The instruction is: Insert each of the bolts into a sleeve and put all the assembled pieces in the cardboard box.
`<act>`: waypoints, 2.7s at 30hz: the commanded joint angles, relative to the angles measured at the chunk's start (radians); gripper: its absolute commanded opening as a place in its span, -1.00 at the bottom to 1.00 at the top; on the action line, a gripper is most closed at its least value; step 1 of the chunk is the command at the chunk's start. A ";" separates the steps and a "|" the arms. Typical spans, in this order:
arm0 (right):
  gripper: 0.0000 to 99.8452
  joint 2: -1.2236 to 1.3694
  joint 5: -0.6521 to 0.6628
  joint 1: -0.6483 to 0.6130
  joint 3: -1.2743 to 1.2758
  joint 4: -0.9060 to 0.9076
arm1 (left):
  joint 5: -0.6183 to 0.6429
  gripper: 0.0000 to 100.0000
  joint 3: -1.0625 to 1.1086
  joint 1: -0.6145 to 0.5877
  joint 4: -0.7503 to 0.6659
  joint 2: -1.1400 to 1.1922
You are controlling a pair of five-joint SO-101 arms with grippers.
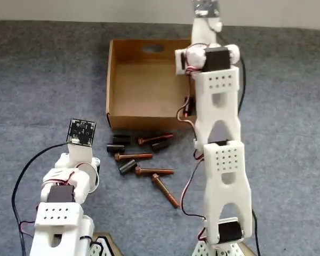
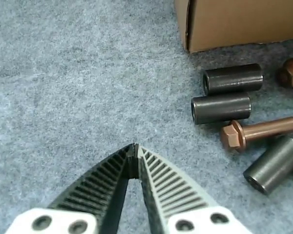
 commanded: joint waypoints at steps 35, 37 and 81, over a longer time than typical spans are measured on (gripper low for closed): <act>-0.67 -1.162 0.539 -0.430 2.259 -0.694 | 0.129 -0.98 -0.064 -0.291 -0.031 -0.007; -0.67 -1.096 0.575 -0.430 2.199 -0.688 | 0.129 -0.98 -0.064 -0.291 -0.031 -0.007; -0.68 -0.782 0.922 -0.397 1.965 -0.693 | 0.133 -0.98 -0.064 -0.289 -0.031 -0.007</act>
